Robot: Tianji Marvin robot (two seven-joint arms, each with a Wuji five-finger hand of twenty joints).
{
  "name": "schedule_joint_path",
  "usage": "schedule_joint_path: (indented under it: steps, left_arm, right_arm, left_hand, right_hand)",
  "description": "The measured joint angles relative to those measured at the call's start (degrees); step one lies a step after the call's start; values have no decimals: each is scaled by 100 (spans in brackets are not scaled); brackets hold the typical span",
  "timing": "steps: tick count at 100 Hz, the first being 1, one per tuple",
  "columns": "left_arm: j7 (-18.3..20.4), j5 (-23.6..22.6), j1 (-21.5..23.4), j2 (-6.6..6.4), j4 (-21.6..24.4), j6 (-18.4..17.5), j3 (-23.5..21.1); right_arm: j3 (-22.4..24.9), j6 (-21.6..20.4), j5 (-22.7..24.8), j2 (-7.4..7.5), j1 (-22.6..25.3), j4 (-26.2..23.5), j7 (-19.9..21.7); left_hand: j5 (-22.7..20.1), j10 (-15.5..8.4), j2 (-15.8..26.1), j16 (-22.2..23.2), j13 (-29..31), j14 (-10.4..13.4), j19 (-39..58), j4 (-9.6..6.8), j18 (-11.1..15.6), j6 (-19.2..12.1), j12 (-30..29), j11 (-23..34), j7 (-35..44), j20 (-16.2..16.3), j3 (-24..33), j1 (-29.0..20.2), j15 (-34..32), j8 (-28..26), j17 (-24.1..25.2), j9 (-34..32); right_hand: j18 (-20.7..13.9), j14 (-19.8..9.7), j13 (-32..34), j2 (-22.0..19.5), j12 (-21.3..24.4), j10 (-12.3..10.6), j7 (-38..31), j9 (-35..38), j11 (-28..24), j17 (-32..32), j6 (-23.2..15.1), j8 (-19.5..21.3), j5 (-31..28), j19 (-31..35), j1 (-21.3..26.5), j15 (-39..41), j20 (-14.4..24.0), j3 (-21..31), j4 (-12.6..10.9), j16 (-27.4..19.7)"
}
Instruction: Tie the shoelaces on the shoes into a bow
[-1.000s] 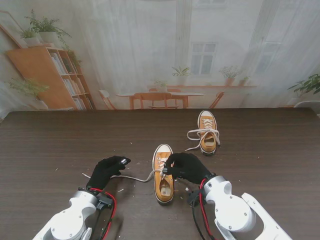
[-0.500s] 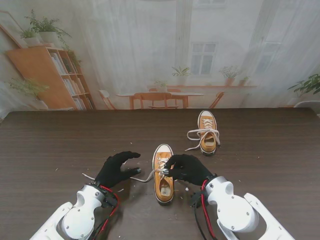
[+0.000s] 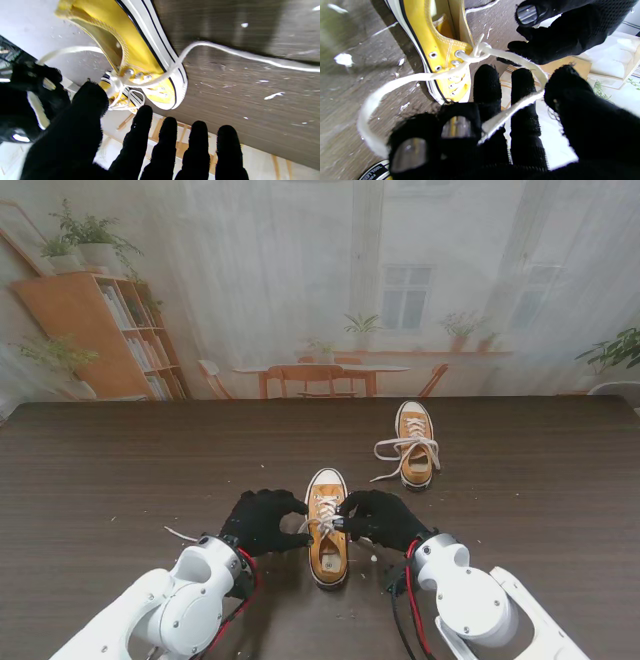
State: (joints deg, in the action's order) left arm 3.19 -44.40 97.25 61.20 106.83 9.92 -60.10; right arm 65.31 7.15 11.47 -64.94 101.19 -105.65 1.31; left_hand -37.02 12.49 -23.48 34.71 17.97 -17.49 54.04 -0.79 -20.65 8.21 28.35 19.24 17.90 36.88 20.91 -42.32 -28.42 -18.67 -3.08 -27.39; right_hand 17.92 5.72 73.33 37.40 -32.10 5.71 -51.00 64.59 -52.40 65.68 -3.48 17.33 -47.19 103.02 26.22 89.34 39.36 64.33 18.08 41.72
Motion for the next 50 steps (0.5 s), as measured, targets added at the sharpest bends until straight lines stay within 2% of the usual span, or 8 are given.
schedule_joint_path:
  steps: [11, 50]
  left_arm:
    - [-221, -386, -191, 27, -192, 31, 285]
    - [-422, -380, -547, 98, -700, 351, 575]
  right_arm:
    - [-6, 37, -5, -8, -16, 47, -3]
    - [22, 70, -56, -12, 5, 96, 10]
  left_hand:
    - [-63, 0, 0, 0, 11, -12, 90, -34, 0, 0, 55, 8, -4, 12, -47, 0, 0, -19, -111, -2]
    - [-74, 35, -74, 0, 127, -59, 288, -86, 0, 0, 90, 63, 6, 13, -47, 0, -67, -93, -227, -4]
  right_hand:
    - [0, -1, 0, 25, -1, 0, -2, 0, -5, 0, 0, -4, 0, 0, 1, 1, 3, 2, 0, 0]
    - [-2, -3, 0, 25, -2, 0, -65, 0, -5, 0, 0, -63, 0, 0, 1, 3, 6, 2, 0, 0]
